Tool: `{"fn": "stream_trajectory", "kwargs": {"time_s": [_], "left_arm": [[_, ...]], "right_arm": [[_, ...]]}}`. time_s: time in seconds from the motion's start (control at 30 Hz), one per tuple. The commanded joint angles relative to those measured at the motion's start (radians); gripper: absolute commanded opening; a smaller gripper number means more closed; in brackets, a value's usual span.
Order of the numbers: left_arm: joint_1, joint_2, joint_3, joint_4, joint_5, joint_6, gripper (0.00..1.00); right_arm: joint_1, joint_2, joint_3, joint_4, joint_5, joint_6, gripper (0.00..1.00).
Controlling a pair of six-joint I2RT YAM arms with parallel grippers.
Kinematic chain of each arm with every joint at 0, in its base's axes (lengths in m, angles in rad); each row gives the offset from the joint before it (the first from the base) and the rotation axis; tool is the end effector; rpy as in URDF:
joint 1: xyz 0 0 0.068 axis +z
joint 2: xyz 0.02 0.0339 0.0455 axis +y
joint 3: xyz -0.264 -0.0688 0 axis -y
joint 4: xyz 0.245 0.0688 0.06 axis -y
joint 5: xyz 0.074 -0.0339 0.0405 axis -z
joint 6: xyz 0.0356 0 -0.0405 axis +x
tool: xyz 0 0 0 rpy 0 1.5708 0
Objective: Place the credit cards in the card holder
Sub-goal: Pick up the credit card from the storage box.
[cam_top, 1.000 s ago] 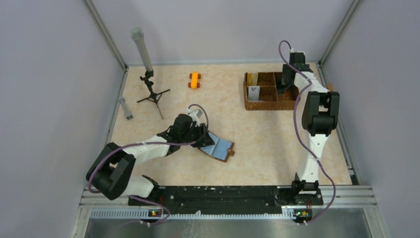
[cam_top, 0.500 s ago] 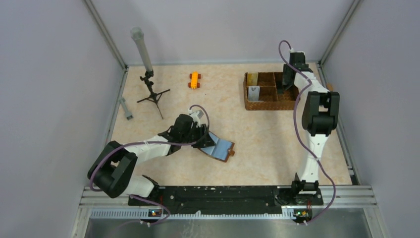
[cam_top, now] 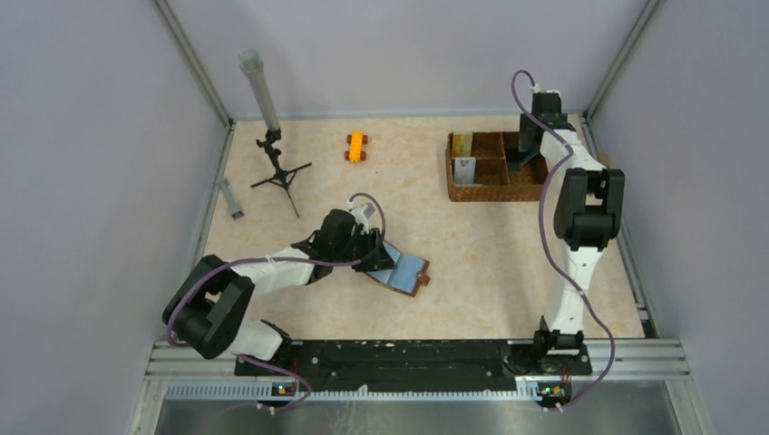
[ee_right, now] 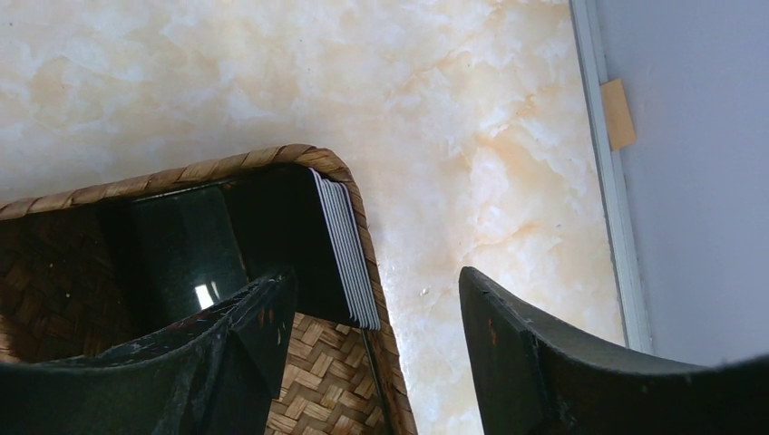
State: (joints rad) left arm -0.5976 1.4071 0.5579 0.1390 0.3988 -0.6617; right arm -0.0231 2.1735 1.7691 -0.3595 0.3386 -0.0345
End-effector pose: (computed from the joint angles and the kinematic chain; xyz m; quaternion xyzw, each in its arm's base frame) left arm 0.2112 -0.1604 0.1600 0.0540 0.8930 -0.3863 0.2245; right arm 0.4958 -0.0233 0.2153 0.0610 0.9069 -0.1660 0.3824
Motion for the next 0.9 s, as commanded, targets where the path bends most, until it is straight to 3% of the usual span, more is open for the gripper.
{"fn": "stream_trajectory", "kwargs": {"time_s": [0.0, 0.87], "left_arm": [[-0.007, 0.014, 0.033, 0.054, 0.014, -0.006, 0.43], [-0.018, 0.026, 0.03, 0.066, 0.02, -0.016, 0.43]], "right_arm": [[-0.005, -0.087, 0.055, 0.032, -0.005, -0.007, 0.68], [-0.006, -0.08, 0.064, 0.018, 0.038, -0.033, 0.46]]}}
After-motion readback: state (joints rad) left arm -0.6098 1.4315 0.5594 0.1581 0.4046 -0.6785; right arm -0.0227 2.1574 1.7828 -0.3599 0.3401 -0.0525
